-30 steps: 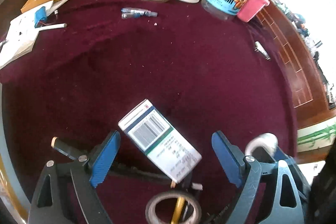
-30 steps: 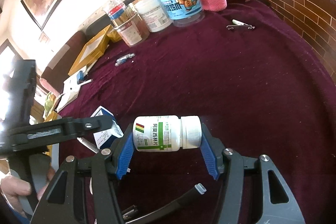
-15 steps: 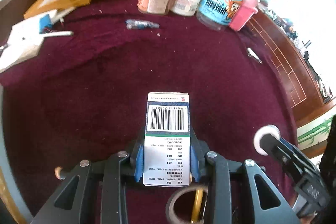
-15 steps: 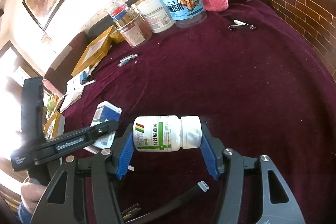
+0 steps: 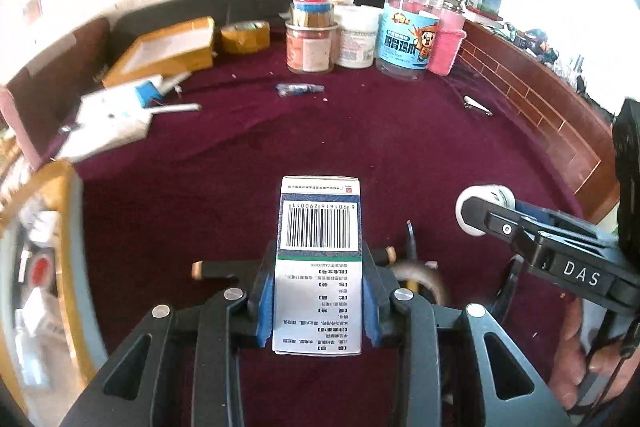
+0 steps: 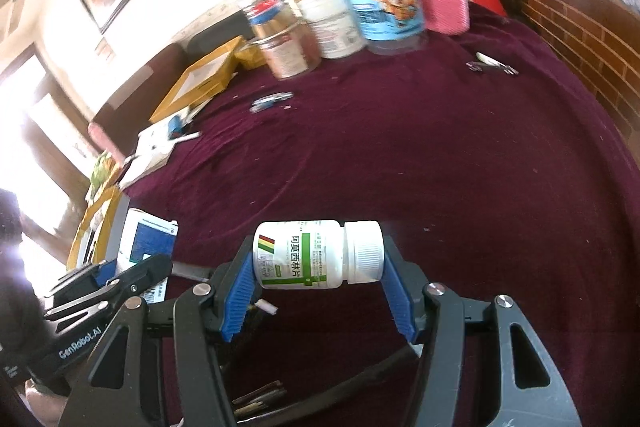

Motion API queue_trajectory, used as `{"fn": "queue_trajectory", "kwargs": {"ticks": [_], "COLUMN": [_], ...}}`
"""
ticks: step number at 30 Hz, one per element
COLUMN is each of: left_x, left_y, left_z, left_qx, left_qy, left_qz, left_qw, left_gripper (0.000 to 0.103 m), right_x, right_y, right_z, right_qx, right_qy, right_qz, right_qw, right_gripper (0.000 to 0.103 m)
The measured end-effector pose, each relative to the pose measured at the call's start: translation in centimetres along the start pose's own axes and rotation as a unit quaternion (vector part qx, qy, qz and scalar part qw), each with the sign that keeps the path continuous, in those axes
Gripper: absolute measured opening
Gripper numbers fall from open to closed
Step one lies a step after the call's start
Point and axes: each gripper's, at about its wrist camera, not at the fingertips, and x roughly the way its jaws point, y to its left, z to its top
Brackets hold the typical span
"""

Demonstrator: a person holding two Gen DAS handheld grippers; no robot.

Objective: Organize rigid objects
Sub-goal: 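Grasp the barcoded medicine box with the left gripper while the right grasps the green-labelled bottle, then carry the box with the left gripper over the tray while the right carries the bottle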

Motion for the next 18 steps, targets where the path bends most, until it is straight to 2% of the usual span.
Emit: {"fn": "queue_trajectory", "kwargs": {"ticks": [6, 13, 18], "left_x": [-1.6, -3.4, -4.5], "left_y": [0.9, 2.3, 3.1], "left_z": [-1.5, -3.0, -3.4], "left_qx": [0.005, -0.003, -0.013], "left_qy": [-0.019, -0.038, -0.05], "left_qz": [0.024, 0.044, 0.045], "left_qw": [0.9995, 0.9983, 0.9977], "left_gripper": [0.036, 0.036, 0.036], "right_x": [-0.3, -0.5, -0.4], "right_y": [3.0, 4.8, 5.9], "right_z": [-1.0, -1.9, -2.4], "right_qx": [-0.059, -0.098, -0.12], "right_qy": [-0.01, -0.021, -0.029], "right_qz": [0.02, 0.029, 0.029], "right_qw": [0.998, 0.995, 0.992], "right_gripper": [0.057, 0.058, 0.058]}}
